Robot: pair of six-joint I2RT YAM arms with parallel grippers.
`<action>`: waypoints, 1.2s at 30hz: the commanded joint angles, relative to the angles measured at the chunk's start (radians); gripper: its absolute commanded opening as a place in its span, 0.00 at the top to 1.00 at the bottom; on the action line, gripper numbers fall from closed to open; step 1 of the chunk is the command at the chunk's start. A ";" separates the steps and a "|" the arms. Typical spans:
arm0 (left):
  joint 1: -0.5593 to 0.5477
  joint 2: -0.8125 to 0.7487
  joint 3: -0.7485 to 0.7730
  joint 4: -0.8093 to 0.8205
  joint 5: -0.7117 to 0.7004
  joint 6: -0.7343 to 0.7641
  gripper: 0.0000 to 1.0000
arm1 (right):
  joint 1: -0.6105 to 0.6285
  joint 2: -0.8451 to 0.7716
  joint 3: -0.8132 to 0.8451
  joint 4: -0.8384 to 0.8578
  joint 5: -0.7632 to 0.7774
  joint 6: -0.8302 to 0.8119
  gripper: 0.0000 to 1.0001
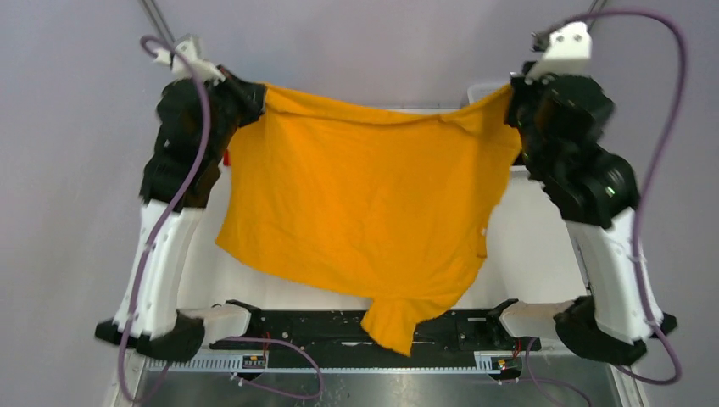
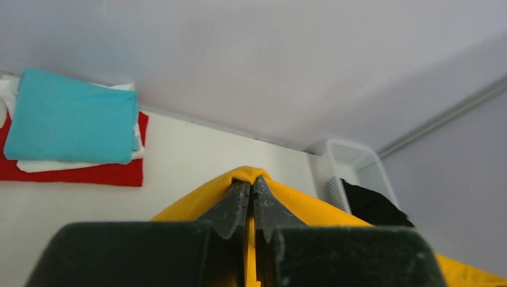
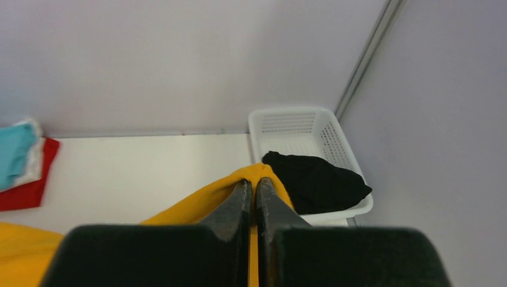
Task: Fold and stack the t-shirts
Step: Flatten out the tshirt
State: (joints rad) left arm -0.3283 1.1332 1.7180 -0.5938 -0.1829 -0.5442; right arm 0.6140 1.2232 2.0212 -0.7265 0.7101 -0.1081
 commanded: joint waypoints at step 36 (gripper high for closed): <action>0.174 0.255 -0.895 0.258 0.379 0.004 0.91 | -0.223 -0.270 -1.177 0.019 -0.442 0.517 0.95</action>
State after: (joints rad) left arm -0.1226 1.4147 0.8688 -0.3504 0.3122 -0.4969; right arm 0.3923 0.9607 0.8722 -0.5373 0.2798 0.2253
